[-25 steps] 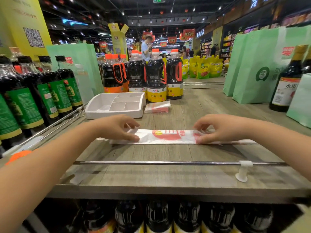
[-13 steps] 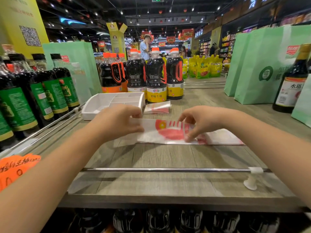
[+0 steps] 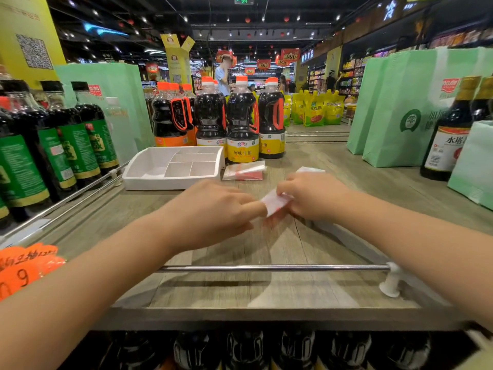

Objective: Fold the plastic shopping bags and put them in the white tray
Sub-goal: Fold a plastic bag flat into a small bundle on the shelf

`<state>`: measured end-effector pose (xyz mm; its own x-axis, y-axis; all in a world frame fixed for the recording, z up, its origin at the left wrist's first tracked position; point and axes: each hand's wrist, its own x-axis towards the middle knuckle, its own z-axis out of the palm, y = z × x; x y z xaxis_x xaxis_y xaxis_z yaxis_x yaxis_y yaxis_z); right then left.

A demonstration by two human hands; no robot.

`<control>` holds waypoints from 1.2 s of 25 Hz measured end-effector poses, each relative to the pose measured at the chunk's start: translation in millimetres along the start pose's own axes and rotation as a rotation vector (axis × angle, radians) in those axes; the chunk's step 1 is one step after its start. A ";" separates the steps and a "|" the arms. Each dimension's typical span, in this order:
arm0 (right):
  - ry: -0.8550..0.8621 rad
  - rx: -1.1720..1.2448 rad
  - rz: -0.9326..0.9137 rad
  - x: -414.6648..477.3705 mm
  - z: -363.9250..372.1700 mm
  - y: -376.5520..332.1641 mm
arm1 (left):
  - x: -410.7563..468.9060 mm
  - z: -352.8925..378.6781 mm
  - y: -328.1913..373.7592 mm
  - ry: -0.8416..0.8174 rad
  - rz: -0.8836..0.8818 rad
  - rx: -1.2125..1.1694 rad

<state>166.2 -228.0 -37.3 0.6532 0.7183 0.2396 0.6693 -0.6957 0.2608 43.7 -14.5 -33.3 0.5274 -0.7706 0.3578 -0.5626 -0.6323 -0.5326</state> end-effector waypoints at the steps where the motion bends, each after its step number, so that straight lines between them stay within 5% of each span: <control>1: -0.055 -0.031 -0.014 -6.2 -2.1 -3.2 | 1.5 2.4 1.3 -0.043 0.022 0.017; 4: -0.118 0.047 -0.095 -31.1 -13.7 -11.4 | 16.5 3.6 11.2 -0.088 0.070 0.112; 7: -0.239 0.417 -0.185 -53.9 -18.1 -18.9 | 42.6 -2.1 33.0 -0.190 0.017 0.089; 12: -0.436 0.458 -0.132 -67.3 -17.3 0.1 | 24.1 -29.7 12.3 -0.469 -0.287 -0.524; 15: -0.480 0.510 -0.109 -72.1 -19.4 6.6 | 3.3 -41.9 -3.2 -0.557 -0.370 -0.639; 23: -0.351 0.707 -0.100 -86.9 -32.6 -5.6 | 59.3 -40.8 -5.8 -0.507 -0.240 -0.707; 30: -0.232 0.616 0.011 -98.0 -24.5 3.3 | 30.6 3.7 9.3 -0.106 -0.212 -0.632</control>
<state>95.8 -300.5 -37.0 0.6742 0.7384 0.0138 0.6976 -0.6306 -0.3403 57.0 -43.6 -30.1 0.7091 -0.6328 0.3110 -0.6871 -0.7191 0.1036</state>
